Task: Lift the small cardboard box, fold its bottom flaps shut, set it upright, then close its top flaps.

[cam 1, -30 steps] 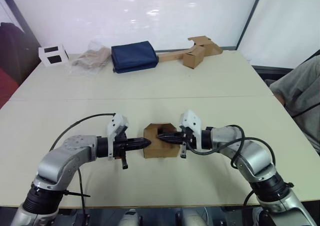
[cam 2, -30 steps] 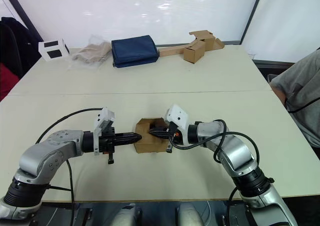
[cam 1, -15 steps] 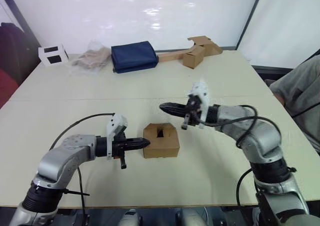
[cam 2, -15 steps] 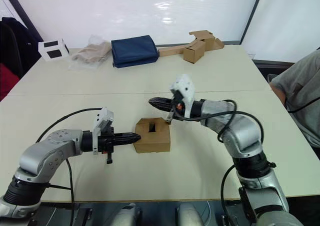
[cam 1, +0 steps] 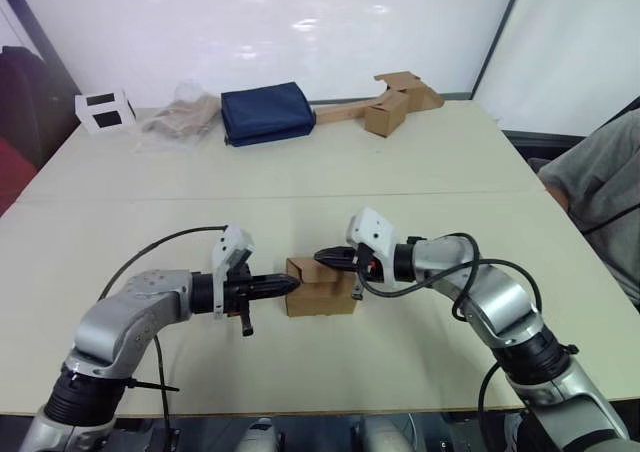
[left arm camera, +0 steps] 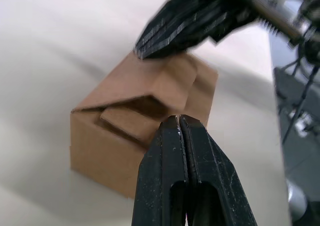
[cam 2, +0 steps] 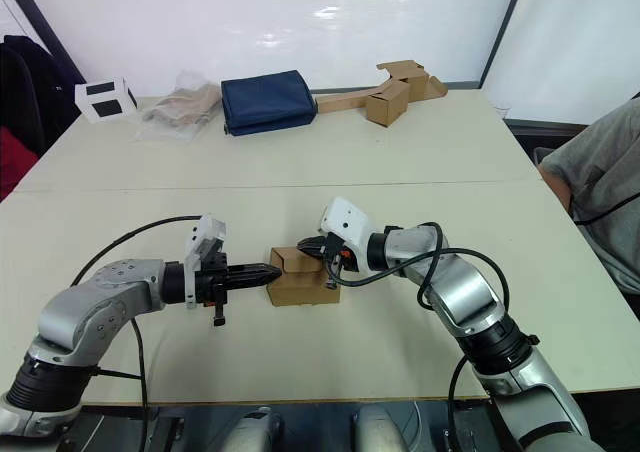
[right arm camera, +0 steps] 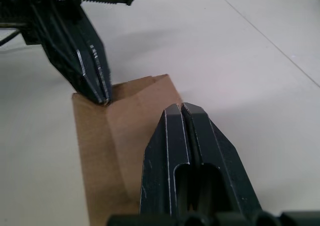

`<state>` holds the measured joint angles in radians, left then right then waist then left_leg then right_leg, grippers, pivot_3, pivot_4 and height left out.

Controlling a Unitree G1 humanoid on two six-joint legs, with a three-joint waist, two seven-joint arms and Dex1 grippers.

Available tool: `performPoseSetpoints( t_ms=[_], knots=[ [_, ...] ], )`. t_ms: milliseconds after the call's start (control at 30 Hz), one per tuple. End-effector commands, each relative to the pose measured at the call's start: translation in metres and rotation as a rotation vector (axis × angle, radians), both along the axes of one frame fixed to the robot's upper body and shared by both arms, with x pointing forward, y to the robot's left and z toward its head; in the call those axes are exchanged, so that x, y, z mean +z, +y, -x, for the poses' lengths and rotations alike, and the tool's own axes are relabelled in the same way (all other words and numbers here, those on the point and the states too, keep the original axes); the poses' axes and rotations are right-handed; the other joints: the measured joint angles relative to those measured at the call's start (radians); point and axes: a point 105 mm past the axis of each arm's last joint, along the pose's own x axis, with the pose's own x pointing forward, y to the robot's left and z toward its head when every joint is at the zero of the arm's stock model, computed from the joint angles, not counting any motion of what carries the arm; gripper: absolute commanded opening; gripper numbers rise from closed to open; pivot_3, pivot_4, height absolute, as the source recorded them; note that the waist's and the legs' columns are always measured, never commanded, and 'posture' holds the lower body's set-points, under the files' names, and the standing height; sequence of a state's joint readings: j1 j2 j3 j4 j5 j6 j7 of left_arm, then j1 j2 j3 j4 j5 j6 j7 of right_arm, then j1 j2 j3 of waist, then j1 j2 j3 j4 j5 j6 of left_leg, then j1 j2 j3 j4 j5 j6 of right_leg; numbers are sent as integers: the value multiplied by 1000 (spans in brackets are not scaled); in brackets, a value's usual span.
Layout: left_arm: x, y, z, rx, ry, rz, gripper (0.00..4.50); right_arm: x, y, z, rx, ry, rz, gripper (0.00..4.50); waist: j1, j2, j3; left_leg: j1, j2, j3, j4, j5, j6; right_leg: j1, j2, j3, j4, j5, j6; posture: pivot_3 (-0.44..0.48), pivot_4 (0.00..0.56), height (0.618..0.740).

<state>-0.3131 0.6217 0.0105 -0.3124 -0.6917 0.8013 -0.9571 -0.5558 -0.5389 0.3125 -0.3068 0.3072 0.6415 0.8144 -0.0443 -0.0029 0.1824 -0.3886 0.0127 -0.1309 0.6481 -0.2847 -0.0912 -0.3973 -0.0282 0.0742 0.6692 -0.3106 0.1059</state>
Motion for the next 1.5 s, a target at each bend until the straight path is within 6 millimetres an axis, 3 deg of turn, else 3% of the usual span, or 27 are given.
performPoseSetpoints(
  t_ms=[33, 267, 567, 667, 800, 967, 1233, 1500],
  knots=[
    [21, 6, -6, 19, -53, 48, 15, 7, 1, 6, 22, -30, -9, 0, 0, 0, 0, 0, 0, 0, 0, 0, 0, 0, 0, 0, 0, 0, 0, 0, 150, 740],
    [20, -1, -27, 66, -103, 35, 15, 6, 2, 6, 16, -31, -14, 0, 1, 0, 0, 0, 0, 0, 0, 0, 0, 0, 0, 0, 0, 0, 0, 0, 150, 740],
    [-6, -11, -44, 50, -146, -63, 15, 10, -1, 7, -1, -59, -23, 0, 0, 0, 0, 0, 0, 0, 0, 0, 0, 0, 0, 0, 0, 0, 0, 0, 150, 740],
    [-8, -11, -44, 47, -147, -61, 15, 15, -3, 12, 10, -57, -49, 0, 1, 0, 0, 0, 0, 0, 0, 0, 0, 0, 0, 0, 0, 0, 0, 0, 150, 740],
    [-3, -12, -44, 54, -134, -14, 15, 6, -6, 32, 73, 15, -53, 0, 3, 0, 0, 0, 0, 0, 0, 0, 0, 1, 0, 0, -1, 0, 0, 0, 150, 740],
    [2, -12, -45, 67, -131, 12, 15, -1, -6, 41, 102, 53, -29, 0, 0, 0, 0, 0, 0, 0, 0, 0, 0, 1, 0, 0, 0, 0, 0, 0, 150, 740],
    [1, -14, -41, 59, -116, 19, 15, -19, -10, 26, 42, 61, 55, 0, 0, 0, 0, 0, 0, 0, 0, 0, 0, 0, 0, 0, 0, 0, 0, 0, 150, 740],
    [-1, -16, -41, 65, -107, 22, 15, -21, -14, 9, -39, 57, 60, 0, 1, 0, 0, 0, 0, 0, 1, 0, 0, 1, 0, 0, 0, 0, 0, 0, 150, 740]
  ],
)
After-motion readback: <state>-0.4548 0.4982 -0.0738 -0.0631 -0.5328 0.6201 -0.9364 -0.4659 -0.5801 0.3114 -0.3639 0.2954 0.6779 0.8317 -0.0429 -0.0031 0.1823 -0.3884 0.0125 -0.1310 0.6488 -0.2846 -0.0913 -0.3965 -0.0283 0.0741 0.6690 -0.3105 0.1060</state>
